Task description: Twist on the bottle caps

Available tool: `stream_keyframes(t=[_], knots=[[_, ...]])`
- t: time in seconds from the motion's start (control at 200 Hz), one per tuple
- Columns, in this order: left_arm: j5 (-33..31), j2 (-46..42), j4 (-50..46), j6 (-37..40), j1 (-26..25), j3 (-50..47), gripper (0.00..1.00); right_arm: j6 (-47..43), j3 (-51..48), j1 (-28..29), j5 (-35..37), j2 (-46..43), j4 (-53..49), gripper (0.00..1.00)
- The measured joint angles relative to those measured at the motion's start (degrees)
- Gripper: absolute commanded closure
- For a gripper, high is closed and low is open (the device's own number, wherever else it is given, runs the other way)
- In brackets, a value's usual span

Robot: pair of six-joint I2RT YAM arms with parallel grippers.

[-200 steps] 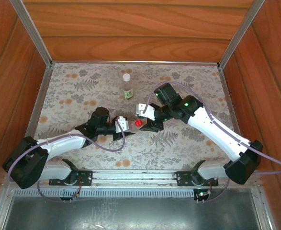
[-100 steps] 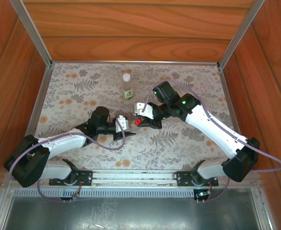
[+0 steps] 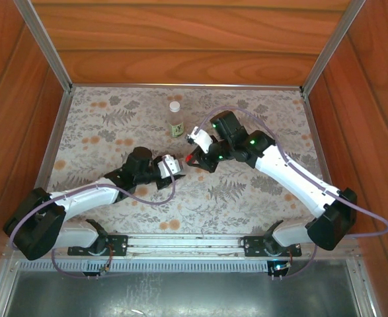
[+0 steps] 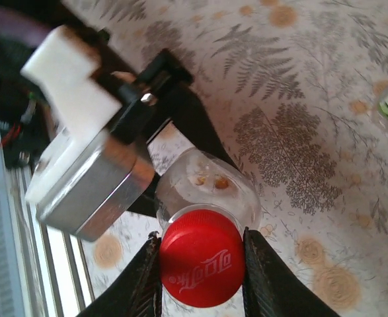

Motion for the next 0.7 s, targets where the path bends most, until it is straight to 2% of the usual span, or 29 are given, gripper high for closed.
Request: stream_keyframes(t=[0.08, 0.14, 0.275, 0.36, 0.41, 0.63, 0.7], knots=[[-0.33, -0.15, -0.02, -0.24, 0.76, 0.0, 0.54, 6.12, -3.78, 0.11, 1.77, -2.32, 4.63, 0.4], [1.49, -0.22, -0.02, -0.61, 1.84, -0.02, 0.53, 10.12, -8.22, 0.37, 3.43, -5.22, 9.92, 0.31], [10.86, -0.17, 0.02, -2.56, 4.57, 0.0, 0.53, 12.98, -19.69, 0.39, 3.63, -12.28, 23.93, 0.25], [15.82, 0.63, 0.04, -4.04, 4.76, 0.22, 0.53, 12.96, -22.67, 0.37, 1.75, -12.61, 29.62, 0.25], [17.88, 1.31, 0.02, -4.87, 4.74, 0.37, 0.53, 12.94, -23.32, 0.37, 0.26, -11.74, 32.33, 0.28], [21.35, 2.01, 0.11, -6.88, 4.76, 1.66, 0.51, 13.18, -23.56, 0.39, -4.37, -8.98, 40.54, 0.63], [21.44, 2.14, 0.26, -7.37, 4.83, 1.97, 0.49, 12.96, -23.56, 0.39, -5.16, -8.68, 41.29, 0.7]])
